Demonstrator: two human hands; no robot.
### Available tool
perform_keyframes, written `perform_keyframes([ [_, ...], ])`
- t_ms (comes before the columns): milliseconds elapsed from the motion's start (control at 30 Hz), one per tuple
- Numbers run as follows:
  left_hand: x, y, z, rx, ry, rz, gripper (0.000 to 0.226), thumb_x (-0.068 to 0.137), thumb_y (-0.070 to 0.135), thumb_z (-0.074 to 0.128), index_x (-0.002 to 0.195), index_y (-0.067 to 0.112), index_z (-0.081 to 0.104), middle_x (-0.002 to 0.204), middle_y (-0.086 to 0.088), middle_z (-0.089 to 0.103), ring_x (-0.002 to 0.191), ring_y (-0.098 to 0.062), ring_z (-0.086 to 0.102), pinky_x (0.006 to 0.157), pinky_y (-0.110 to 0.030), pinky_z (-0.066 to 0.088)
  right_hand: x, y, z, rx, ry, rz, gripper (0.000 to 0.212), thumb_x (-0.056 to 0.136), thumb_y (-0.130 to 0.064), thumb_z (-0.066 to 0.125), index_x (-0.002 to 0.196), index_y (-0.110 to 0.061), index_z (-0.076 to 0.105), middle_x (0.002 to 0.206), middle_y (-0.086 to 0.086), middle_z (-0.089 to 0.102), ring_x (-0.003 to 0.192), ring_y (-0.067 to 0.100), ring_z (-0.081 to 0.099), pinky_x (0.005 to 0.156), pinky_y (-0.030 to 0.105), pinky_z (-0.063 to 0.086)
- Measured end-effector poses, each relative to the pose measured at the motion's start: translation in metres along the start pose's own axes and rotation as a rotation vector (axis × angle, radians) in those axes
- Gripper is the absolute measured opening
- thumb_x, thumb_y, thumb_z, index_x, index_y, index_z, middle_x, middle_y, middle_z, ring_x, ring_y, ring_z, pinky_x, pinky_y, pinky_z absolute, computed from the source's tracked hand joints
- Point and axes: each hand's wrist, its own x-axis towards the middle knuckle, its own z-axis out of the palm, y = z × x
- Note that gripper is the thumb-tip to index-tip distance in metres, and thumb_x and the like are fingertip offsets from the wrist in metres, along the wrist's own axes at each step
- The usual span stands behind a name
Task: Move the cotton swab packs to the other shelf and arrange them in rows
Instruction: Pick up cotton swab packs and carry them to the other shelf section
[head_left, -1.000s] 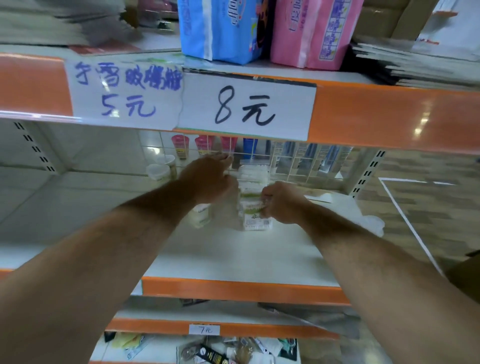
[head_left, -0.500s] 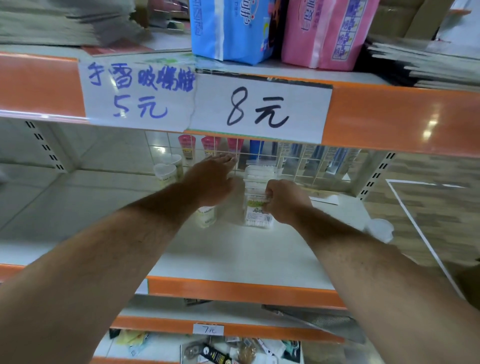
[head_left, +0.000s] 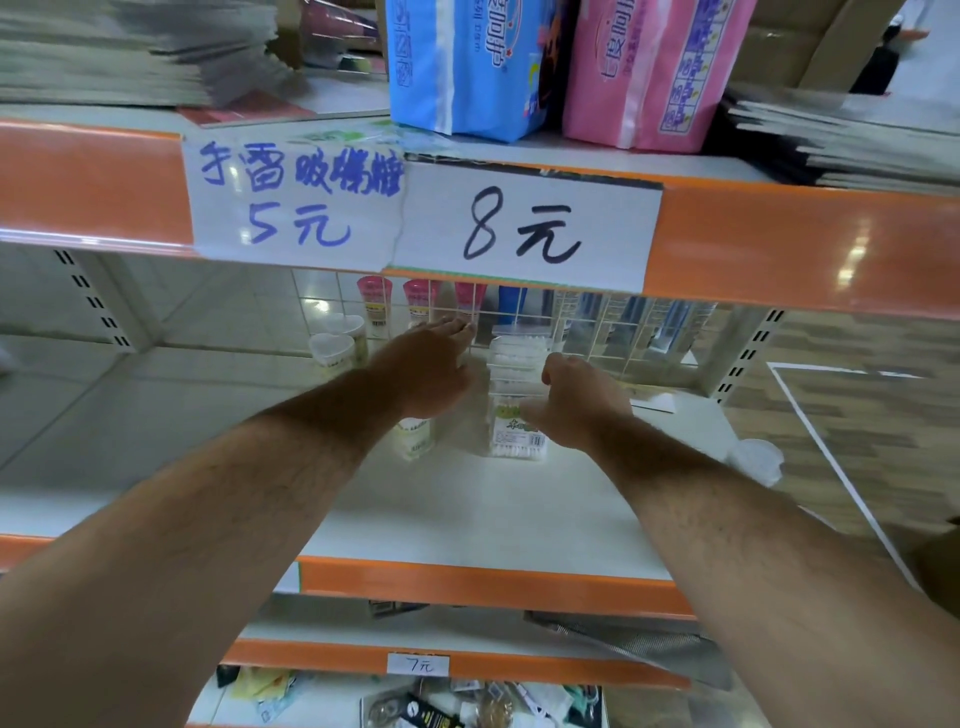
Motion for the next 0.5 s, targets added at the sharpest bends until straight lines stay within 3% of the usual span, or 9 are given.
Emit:
perform_keyframes([
  [67,0.002,0.0,0.0,0.028,-0.071,0.009,0.06,0.102,0.033,0.036,0.156,0.013,0.019,0.164,-0.005,0.015,0.151,-0.022,0.014,0.12,-0.039,0.015,-0.001,0.0,-0.009,-0.015,0.053,0.017,0.054,0.083,-0.059,0.061,0.12,-0.019,0.057,0.112,0.001,0.064,0.093,0.02,0.062,0.071,0.032,0.055],
  [133,0.005,0.003,-0.003,0.033,-0.141,0.003,0.06,0.103,0.035,0.035,0.156,0.011,0.019,0.164,-0.008,0.013,0.151,-0.025,0.012,0.121,-0.04,0.013,0.0,0.0,-0.02,-0.034,0.005,-0.005,0.066,0.089,-0.064,0.048,0.135,-0.017,0.051,0.135,0.006,0.055,0.119,0.027,0.055,0.091,0.04,0.051],
  [233,0.009,0.013,-0.009,0.012,-0.175,0.01,0.058,0.104,0.036,0.034,0.154,0.009,0.023,0.164,-0.009,0.013,0.151,-0.025,0.012,0.122,-0.039,0.012,-0.001,-0.005,-0.033,-0.108,-0.16,-0.07,0.069,0.096,-0.062,0.029,0.15,-0.019,0.031,0.159,0.008,0.025,0.147,0.03,0.02,0.117,0.05,0.026],
  [300,0.01,0.021,-0.011,0.052,-0.168,0.044,0.06,0.104,0.04,0.028,0.155,0.011,0.019,0.165,-0.006,0.01,0.152,-0.021,0.008,0.121,-0.038,0.009,-0.004,-0.008,-0.038,-0.113,-0.207,-0.072,0.067,0.099,-0.059,0.021,0.152,-0.019,0.027,0.162,0.008,0.018,0.15,0.029,0.012,0.119,0.05,0.019],
  [500,0.008,0.029,-0.016,0.077,-0.129,0.113,0.062,0.104,0.04,0.028,0.157,0.011,0.014,0.164,-0.008,0.013,0.151,-0.021,0.012,0.121,-0.035,0.011,-0.019,-0.013,-0.048,-0.1,-0.212,-0.029,0.064,0.102,-0.053,0.017,0.153,-0.015,0.027,0.159,0.012,0.026,0.147,0.029,0.024,0.118,0.044,0.023],
])
